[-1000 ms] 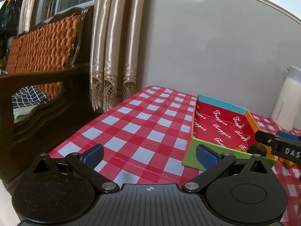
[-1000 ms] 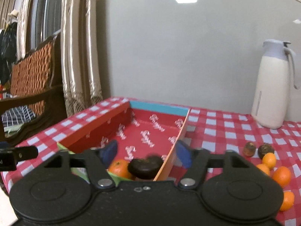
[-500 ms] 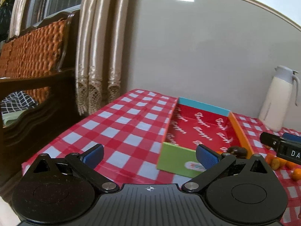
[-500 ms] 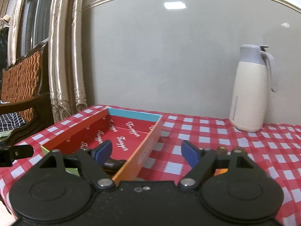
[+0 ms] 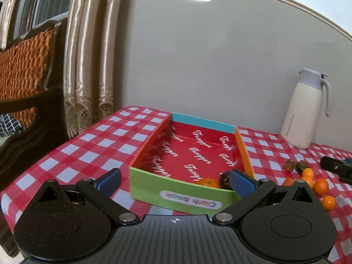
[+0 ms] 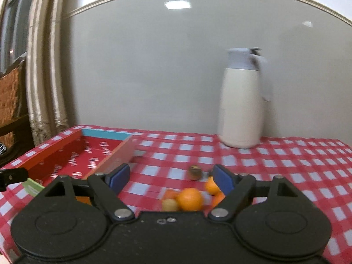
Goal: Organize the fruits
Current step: 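Move both grippers back toward the fruit cluster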
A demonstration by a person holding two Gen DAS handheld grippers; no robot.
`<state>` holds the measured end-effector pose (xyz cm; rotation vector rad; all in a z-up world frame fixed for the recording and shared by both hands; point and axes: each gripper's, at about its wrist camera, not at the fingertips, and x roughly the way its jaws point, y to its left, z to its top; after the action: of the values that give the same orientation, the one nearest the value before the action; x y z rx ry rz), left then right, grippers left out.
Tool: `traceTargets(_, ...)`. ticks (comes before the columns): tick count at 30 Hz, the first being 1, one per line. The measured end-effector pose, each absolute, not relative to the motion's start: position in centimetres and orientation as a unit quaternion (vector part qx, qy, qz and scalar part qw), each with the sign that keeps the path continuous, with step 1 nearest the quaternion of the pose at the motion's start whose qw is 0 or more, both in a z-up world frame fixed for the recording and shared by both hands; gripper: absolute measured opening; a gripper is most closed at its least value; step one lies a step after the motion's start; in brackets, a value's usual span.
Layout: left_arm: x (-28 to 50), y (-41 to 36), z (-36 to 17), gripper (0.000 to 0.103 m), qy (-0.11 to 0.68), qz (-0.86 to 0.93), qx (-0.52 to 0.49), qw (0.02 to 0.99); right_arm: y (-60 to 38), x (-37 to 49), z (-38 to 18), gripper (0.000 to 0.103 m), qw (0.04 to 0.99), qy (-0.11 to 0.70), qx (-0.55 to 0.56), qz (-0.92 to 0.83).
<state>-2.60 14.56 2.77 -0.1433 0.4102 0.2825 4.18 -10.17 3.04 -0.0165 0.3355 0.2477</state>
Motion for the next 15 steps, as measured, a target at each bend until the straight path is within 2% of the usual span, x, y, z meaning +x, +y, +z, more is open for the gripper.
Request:
traceTargets(2, -2.4, 13.6, 2.9, 0.103, 0.196, 0.137, -0.057, 0.969, -11.6, 4.1, 2.9, 0.083, 0.980, 0.168, -0.005, 0.103)
traceTargets(5, -2.1, 12.0, 3.2, 0.103, 0.192, 0.136, -0.037, 0.971, -13.3, 3.8, 2.9, 0.090, 0.985, 0.158, -0.002, 0.064)
traceTargets(8, -1.6, 10.8, 3.3, 0.103, 0.198, 0.115, -0.043, 0.973, -15.1, 3.5, 3.0, 0.093, 0.989, 0.149, -0.002, 0.026)
traceTargets(15, -0.8, 8.0, 3.5, 0.103, 0.201, 0.065, -0.051, 0.976, -19.1, 2.8, 3.2, 0.093, 0.989, 0.137, 0.038, 0.028)
